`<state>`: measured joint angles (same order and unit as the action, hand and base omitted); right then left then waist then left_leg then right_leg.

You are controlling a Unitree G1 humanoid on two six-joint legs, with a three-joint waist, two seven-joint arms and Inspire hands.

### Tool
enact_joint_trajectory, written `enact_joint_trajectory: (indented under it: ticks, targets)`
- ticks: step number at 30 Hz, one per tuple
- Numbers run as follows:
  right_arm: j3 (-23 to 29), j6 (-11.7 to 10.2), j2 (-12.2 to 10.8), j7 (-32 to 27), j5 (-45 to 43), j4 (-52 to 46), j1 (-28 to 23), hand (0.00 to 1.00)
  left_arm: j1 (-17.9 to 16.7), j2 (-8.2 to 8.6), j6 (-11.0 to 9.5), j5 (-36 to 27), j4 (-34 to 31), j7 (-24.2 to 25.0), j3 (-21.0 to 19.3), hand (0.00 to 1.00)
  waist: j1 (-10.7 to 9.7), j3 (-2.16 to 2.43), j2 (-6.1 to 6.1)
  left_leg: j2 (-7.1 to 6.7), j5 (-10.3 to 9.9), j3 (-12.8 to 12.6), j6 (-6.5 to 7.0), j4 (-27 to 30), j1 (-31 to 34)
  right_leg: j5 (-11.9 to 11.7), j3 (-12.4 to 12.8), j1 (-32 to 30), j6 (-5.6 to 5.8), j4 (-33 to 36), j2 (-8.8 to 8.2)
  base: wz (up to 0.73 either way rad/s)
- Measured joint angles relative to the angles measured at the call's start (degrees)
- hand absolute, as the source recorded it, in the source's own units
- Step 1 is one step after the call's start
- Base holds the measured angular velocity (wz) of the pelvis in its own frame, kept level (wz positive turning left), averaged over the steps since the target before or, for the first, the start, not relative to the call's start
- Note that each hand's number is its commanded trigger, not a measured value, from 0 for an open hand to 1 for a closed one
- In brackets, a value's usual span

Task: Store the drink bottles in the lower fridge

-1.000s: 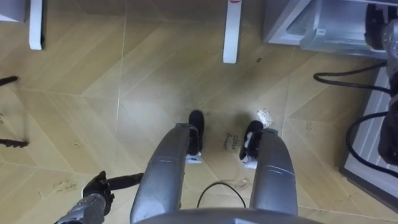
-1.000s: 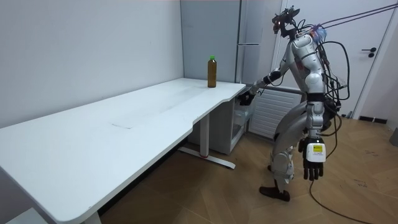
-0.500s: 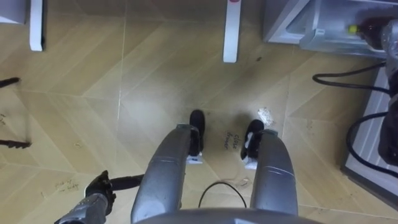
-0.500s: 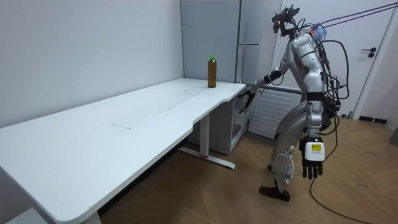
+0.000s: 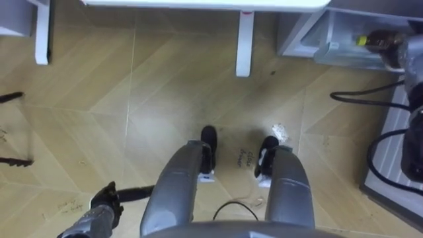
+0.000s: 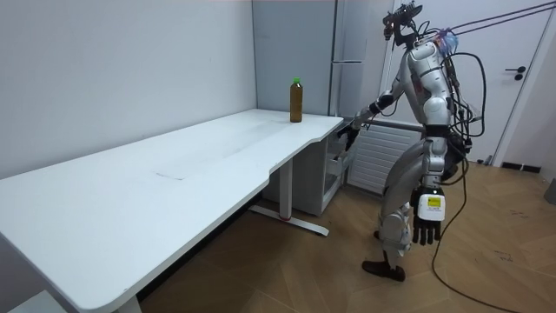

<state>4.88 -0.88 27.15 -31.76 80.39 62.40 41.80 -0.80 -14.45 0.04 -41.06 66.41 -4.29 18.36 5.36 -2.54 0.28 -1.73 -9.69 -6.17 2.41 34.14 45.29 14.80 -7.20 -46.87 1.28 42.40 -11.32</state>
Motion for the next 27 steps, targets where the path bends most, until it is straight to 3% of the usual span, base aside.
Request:
enact_joint_trajectory:
  ticks: [13,20,23,27]
  targets:
    - [-0.48,1.06,0.0,8.17,0.38,7.19,-8.37,0.0,0.26,0.05,0.34,-0.8,0.52,3.56,-0.83,0.0,0.46,-0.35,-0.36,0.05,-0.07,2.36,-0.15,-4.21,-11.22,0.77,-4.04,13.9,0.61,-5.8,-0.09,0.1]
    - [0.16,1.06,-0.79,12.56,0.32,7.6,-17.22,0.0,-1.17,-0.01,0.69,1.2,0.25,6.37,-6.05,0.0,0.76,-0.25,-0.11,0.03,-0.28,4.07,-0.46,-9.34,-21.73,-0.14,-6.7,26.59,1.44,-13.94,1.31,0.07]
    - [1.46,1.01,-2.1,14.98,-0.66,6.13,-21.87,0.0,-3.63,0.1,0.79,2.51,-0.16,7.46,-10.63,0.0,-0.15,0.34,-0.52,-0.01,-0.13,4.69,-0.65,-12.75,-26.93,-0.95,-7.64,32.28,1.8,-18.42,1.93,0.05]
    - [1.69,0.98,-3.65,19.85,-2.97,5.56,-28.7,0.0,-7.07,0.22,0.98,4.01,-0.26,7.86,-13.87,0.0,-1.96,1.75,-1.41,0.01,-0.31,4.65,-0.92,-16.08,-33.75,-1.57,-7.98,39.89,2.28,-23.31,2.83,0.0]
